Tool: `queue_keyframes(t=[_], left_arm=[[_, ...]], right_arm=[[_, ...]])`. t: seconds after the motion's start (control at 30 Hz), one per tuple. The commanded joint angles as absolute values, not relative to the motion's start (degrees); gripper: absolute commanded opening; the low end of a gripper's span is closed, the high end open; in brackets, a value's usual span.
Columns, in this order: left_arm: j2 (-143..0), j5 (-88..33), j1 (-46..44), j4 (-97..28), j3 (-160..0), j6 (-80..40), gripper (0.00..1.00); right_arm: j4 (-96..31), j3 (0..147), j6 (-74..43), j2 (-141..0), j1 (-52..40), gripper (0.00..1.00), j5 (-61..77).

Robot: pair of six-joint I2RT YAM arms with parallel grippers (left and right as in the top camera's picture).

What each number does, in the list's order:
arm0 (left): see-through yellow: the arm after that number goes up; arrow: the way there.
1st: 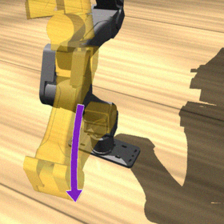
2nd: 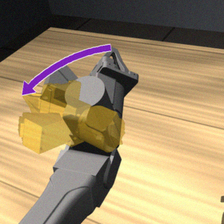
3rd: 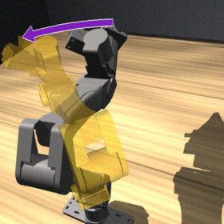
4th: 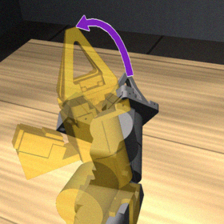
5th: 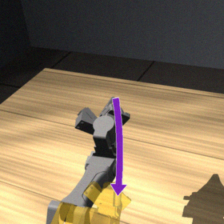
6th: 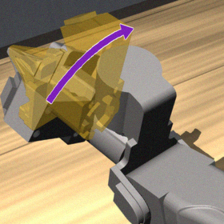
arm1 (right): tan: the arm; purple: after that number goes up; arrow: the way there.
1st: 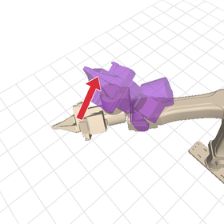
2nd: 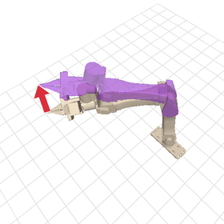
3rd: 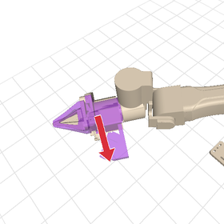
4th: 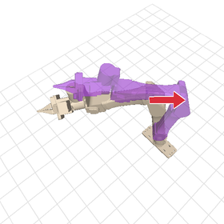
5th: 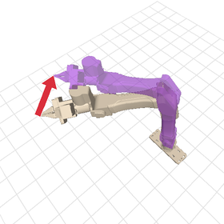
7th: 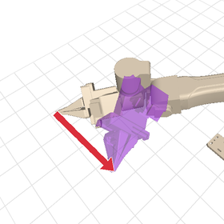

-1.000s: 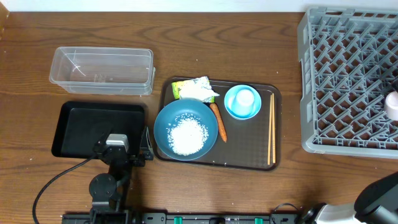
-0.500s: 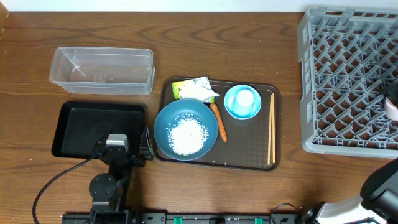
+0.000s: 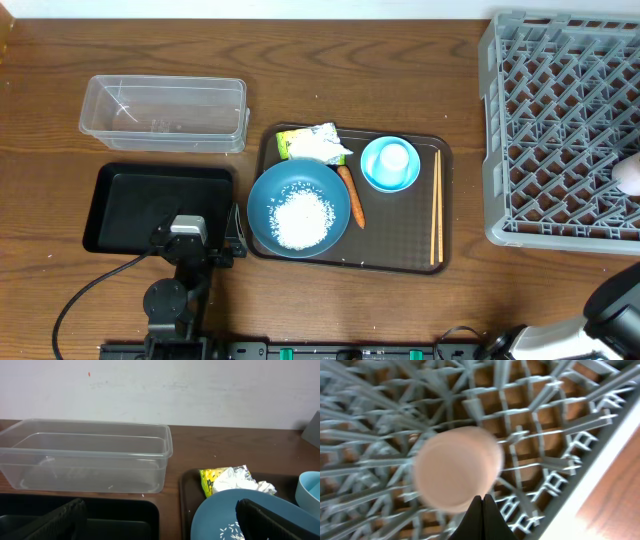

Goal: Sort waste into correct bins and load items into the dishwasher rack
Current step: 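Move the right gripper back and grasp the light-blue cup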

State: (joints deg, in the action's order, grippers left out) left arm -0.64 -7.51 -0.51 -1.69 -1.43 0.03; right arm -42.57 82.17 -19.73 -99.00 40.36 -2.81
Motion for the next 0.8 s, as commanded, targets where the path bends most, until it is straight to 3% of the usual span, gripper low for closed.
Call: queue_keyframes(t=[0.0,0.1,0.17,0.23,0.4,0.47,0.63,0.77], left_arm=[[-0.3,-8.3,-0.7,-3.2,-0.2,0.2,0.98],[-0.3,-8.3,-0.7,-3.2,-0.2,0.2,0.98],[-0.3,-8.3,-0.7,-3.2,-0.2,0.2,0.98],[-0.3,-8.3,-0.7,-3.2,-0.2,0.2,0.98],[-0.3,-8.3,-0.7,-3.2,-0.2,0.2,0.98],[-0.3,-8.3,-0.7,-3.2,-0.2,0.2,0.98],[-0.3,-8.3,-0.7,-3.2,-0.2,0.2,0.98],[-0.3,-8.3,-0.7,-3.2,-0.2,0.2,0.98]], right_arm=[[-42.4,85.4,-20.8,-91.1,38.1,0.06,7.1],[-42.0,85.5,-20.8,-85.5,34.6,0.17,17.1],[-41.6,85.5,-20.8,-82.8,31.0,0.38,23.7],[-42.0,85.5,-20.8,-81.4,26.3,0.48,28.3],[-46.2,84.7,-19.6,-82.7,10.9,0.81,25.0],[-47.1,84.2,-19.4,-84.3,4.8,0.99,20.5],[-47.7,84.1,-19.5,-91.7,-9.2,0.99,9.2],[-46.2,84.1,-19.5,-98.1,-15.8,0.99,8.2]])
